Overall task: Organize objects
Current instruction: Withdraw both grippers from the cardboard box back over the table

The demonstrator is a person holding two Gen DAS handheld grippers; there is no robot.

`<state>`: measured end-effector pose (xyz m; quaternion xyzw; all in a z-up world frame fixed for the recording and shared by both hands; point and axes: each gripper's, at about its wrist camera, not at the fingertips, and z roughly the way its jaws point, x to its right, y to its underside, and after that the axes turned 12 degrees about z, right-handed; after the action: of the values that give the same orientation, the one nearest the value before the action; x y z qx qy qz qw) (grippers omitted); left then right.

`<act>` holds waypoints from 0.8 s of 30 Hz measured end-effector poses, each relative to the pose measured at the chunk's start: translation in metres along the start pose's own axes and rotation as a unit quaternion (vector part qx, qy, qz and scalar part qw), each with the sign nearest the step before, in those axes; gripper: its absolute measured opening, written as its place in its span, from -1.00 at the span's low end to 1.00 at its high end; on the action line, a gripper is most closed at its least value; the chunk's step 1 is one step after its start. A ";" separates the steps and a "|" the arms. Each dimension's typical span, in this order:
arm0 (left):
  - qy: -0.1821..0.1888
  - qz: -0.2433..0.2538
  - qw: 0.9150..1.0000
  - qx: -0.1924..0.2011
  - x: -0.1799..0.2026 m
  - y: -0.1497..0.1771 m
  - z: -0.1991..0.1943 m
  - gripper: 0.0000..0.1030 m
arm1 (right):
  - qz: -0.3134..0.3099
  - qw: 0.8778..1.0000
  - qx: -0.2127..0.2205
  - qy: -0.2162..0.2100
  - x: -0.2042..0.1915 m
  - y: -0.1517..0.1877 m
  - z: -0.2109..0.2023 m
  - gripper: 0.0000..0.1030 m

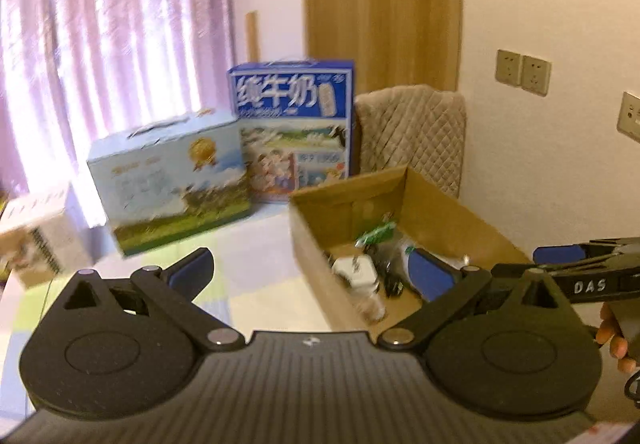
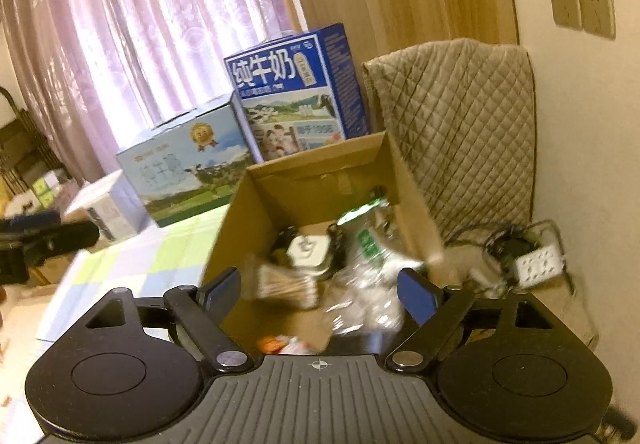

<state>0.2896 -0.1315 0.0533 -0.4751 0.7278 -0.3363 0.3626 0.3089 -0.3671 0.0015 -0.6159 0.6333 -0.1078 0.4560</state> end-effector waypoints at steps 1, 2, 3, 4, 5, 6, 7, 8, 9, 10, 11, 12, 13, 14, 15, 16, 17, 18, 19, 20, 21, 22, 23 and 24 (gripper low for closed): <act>-0.004 -0.003 1.000 -0.009 -0.002 0.004 -0.005 0.98 | 0.005 1.000 -0.002 -0.001 -0.004 0.003 -0.003 0.60; -0.009 -0.005 1.000 -0.017 -0.004 0.008 -0.010 0.98 | 0.007 1.000 -0.003 -0.003 -0.008 0.006 -0.007 0.60; -0.013 -0.007 1.000 -0.024 -0.006 0.014 -0.016 0.98 | 0.006 1.000 -0.004 -0.003 -0.012 0.009 -0.010 0.60; -0.017 -0.008 0.999 -0.032 -0.007 0.019 -0.021 0.98 | 0.003 1.000 -0.006 -0.004 -0.018 0.014 -0.014 0.60; -0.021 -0.010 0.999 -0.038 -0.007 0.024 -0.027 0.98 | 0.001 1.000 -0.008 -0.004 -0.022 0.017 -0.016 0.60; -0.023 -0.011 0.999 -0.045 -0.008 0.031 -0.032 0.98 | -0.001 1.000 -0.010 -0.004 -0.027 0.022 -0.020 0.60; -0.026 -0.013 0.998 -0.053 -0.009 0.036 -0.037 0.98 | -0.001 1.000 -0.012 -0.003 -0.031 0.026 -0.021 0.60; -0.027 -0.016 0.998 -0.060 -0.010 0.042 -0.042 0.98 | 0.000 1.000 -0.016 -0.003 -0.035 0.031 -0.024 0.60; -0.028 -0.020 0.997 -0.068 -0.012 0.048 -0.046 0.98 | 0.002 1.000 -0.020 -0.003 -0.039 0.037 -0.027 0.60; -0.026 -0.024 0.997 -0.075 -0.014 0.053 -0.052 0.98 | 0.004 1.000 -0.024 -0.004 -0.042 0.042 -0.029 0.60; -0.023 -0.026 0.996 -0.080 -0.016 0.059 -0.057 0.98 | 0.008 1.000 -0.029 -0.005 -0.046 0.047 -0.032 0.60; -0.022 -0.029 0.996 -0.084 -0.018 0.064 -0.064 0.98 | 0.014 0.999 -0.035 -0.005 -0.049 0.052 -0.034 0.60; -0.023 -0.031 0.995 -0.088 -0.020 0.070 -0.070 0.98 | 0.017 0.999 -0.039 -0.003 -0.052 0.056 -0.036 0.60; -0.024 -0.033 0.995 -0.093 -0.021 0.074 -0.076 0.98 | 0.019 0.999 -0.044 -0.001 -0.055 0.061 -0.038 0.60; -0.024 -0.036 0.994 -0.096 -0.023 0.079 -0.083 0.98 | 0.017 0.999 -0.047 -0.001 -0.059 0.066 -0.040 0.60; -0.025 -0.039 0.994 -0.099 -0.026 0.084 -0.090 0.98 | 0.011 0.999 -0.049 0.000 -0.065 0.072 -0.044 0.60; -0.025 -0.041 0.994 -0.103 -0.027 0.088 -0.095 0.98 | 0.005 0.999 -0.050 0.001 -0.070 0.077 -0.047 0.60; -0.026 -0.044 0.993 -0.107 -0.029 0.093 -0.102 0.98 | -0.001 0.999 -0.051 0.001 -0.075 0.083 -0.050 0.60; -0.027 -0.047 0.992 -0.111 -0.031 0.098 -0.107 0.98 | -0.004 0.999 -0.052 0.001 -0.079 0.089 -0.054 0.60; -0.029 -0.049 0.992 -0.115 -0.032 0.103 -0.113 0.98 | -0.007 0.999 -0.053 0.002 -0.084 0.094 -0.057 0.60; -0.029 -0.051 0.991 -0.117 -0.034 0.108 -0.119 0.98 | -0.010 0.998 -0.055 0.003 -0.088 0.100 -0.060 0.60; -0.030 -0.054 0.991 -0.120 -0.035 0.113 -0.125 0.98 | -0.011 0.998 -0.056 0.004 -0.091 0.105 -0.063 0.60; -0.030 -0.057 0.990 -0.123 -0.036 0.117 -0.130 0.98 | -0.014 0.998 -0.059 0.004 -0.095 0.111 -0.067 0.60; -0.030 -0.061 0.990 -0.126 -0.038 0.122 -0.136 0.98 | -0.015 0.998 -0.060 0.004 -0.098 0.117 -0.070 0.60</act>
<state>0.1310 -0.0375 0.0291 -0.5703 0.7229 -0.2485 0.3007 0.1625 -0.2848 0.0029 -0.6515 0.6310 -0.0790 0.4137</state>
